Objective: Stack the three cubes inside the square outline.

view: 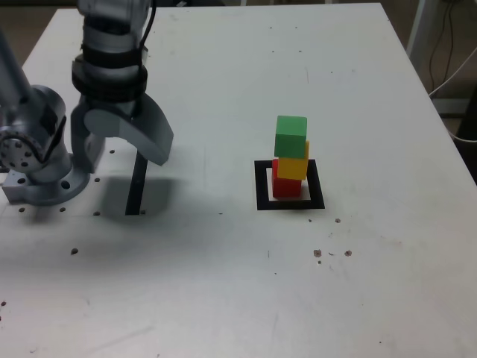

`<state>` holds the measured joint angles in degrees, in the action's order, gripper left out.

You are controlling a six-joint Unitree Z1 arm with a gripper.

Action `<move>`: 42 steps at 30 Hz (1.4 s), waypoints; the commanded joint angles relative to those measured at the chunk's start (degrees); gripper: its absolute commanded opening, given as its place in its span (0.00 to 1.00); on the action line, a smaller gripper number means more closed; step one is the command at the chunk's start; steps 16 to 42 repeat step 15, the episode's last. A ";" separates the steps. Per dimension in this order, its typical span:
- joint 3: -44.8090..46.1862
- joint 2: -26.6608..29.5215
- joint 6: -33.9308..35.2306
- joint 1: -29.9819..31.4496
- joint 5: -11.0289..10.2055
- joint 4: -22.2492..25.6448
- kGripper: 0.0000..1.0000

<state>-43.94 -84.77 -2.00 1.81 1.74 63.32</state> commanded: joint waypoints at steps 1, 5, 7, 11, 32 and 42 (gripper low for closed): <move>1.39 0.04 0.07 -0.05 0.02 -1.49 0.99; 3.57 -0.47 0.07 -0.05 0.16 -4.77 0.99; 4.33 -0.80 0.07 -0.05 0.24 -6.23 0.99; 5.53 -1.46 0.07 -0.05 0.44 -8.73 0.99; 6.95 -1.77 0.06 -0.05 0.68 -10.65 0.99; 6.95 -1.77 0.06 -0.05 0.68 -10.65 0.99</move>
